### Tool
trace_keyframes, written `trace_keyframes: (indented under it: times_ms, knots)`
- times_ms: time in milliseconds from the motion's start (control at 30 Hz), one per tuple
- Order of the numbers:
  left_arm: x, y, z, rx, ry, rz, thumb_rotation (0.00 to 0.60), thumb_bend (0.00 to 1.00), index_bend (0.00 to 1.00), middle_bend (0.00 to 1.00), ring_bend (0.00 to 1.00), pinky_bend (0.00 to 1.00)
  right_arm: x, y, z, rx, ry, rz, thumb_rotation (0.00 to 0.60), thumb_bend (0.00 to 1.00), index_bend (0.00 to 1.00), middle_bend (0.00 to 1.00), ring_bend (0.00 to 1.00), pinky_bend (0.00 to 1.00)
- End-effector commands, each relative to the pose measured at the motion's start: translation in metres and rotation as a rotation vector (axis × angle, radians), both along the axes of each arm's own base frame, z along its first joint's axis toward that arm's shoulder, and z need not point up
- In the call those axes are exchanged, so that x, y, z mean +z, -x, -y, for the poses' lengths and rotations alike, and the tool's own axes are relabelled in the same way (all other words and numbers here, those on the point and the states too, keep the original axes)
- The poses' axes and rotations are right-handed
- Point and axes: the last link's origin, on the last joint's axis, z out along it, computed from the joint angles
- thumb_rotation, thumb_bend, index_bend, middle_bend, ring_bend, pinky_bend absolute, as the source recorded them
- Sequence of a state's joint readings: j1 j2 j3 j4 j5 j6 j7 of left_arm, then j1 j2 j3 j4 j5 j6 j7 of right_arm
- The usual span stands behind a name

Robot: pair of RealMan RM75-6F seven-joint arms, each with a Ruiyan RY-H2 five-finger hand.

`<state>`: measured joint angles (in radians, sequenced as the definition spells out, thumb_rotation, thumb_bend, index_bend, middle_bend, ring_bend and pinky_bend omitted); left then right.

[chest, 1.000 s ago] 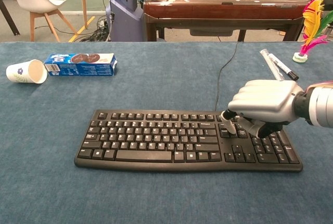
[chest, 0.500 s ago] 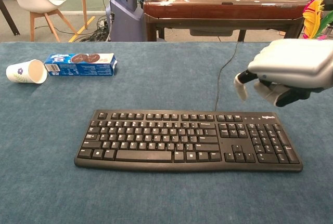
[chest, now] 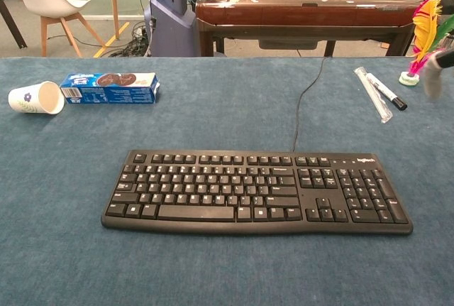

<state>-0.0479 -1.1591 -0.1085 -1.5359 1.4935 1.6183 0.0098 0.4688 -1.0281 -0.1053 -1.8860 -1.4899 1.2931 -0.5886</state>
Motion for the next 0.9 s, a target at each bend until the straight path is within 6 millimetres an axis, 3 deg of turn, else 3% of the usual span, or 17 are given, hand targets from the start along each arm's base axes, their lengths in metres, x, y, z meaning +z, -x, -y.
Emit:
trace_keyframes:
  times_ms: [33,467,900]
  knots:
    - [-0.001,-0.003,0.001,-0.014,-0.001,-0.002,0.6,0.46,0.54,0.55,0.63,0.82,0.019,0.021,-0.019,-0.033,0.105,0.03,0.6,1.0,0.46,0.53,0.46,0.56]
    - [-0.001,-0.011,0.004,-0.046,0.004,-0.005,0.6,0.46,0.54,0.55,0.63,0.82,0.042,0.066,-0.058,-0.133,0.306,0.176,0.6,1.0,0.46,0.53,0.46,0.56]
    - [-0.003,-0.009,0.003,-0.039,0.015,-0.005,0.6,0.47,0.54,0.55,0.63,0.82,0.055,0.076,-0.055,-0.169,0.314,0.222,0.6,1.0,0.47,0.53,0.46,0.56]
